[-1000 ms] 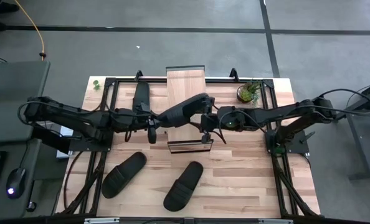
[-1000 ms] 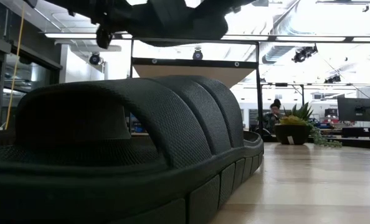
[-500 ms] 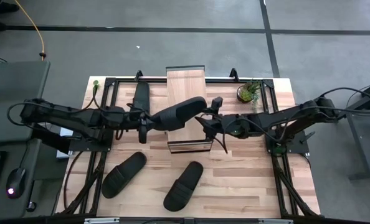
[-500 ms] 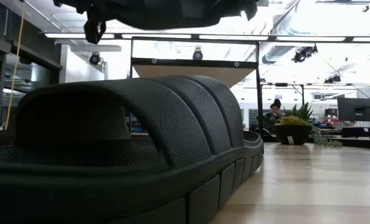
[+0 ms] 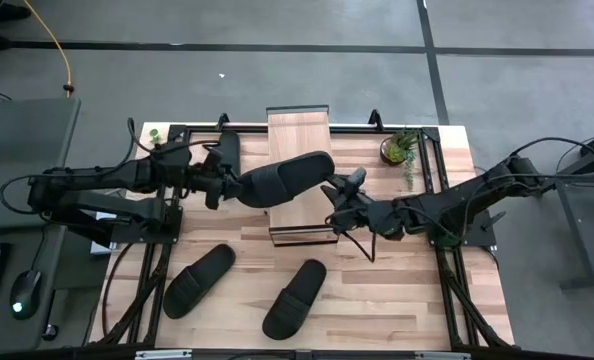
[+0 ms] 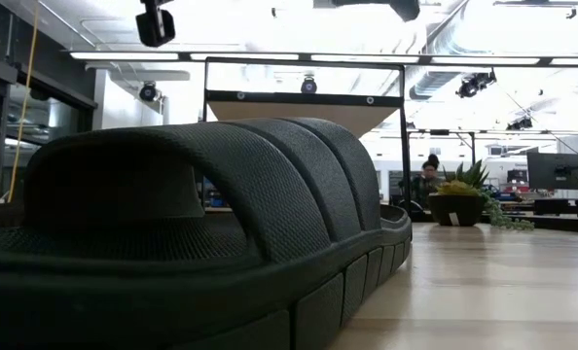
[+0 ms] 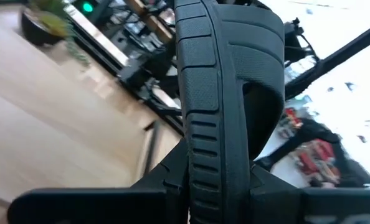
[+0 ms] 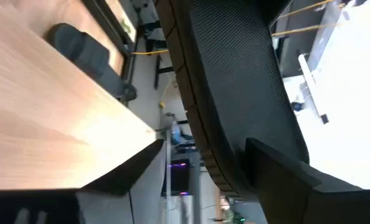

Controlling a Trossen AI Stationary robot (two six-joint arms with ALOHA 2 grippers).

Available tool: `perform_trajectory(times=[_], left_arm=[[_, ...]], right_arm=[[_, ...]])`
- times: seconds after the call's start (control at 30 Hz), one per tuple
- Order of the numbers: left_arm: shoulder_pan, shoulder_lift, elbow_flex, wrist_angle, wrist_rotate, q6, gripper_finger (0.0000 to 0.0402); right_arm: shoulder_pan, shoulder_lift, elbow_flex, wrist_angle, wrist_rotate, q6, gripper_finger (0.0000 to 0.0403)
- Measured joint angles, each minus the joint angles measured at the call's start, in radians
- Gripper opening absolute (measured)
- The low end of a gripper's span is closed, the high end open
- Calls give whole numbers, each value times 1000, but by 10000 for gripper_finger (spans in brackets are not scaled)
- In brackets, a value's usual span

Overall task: Pick and place slides into the shelf
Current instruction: Put the bottom right slipper on the shelf

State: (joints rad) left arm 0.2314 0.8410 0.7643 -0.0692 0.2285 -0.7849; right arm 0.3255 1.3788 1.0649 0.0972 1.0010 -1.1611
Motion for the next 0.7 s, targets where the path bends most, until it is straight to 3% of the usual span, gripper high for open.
perform_trajectory(times=[0.4, 0.7], left_arm=[[-3, 5, 3, -62, 104, -79, 44], [-2, 5, 3, -64, 164, -102, 44]], right_arm=[[23, 0, 0, 41, 20, -180, 225], [24, 1, 0, 38, 0, -153, 208]])
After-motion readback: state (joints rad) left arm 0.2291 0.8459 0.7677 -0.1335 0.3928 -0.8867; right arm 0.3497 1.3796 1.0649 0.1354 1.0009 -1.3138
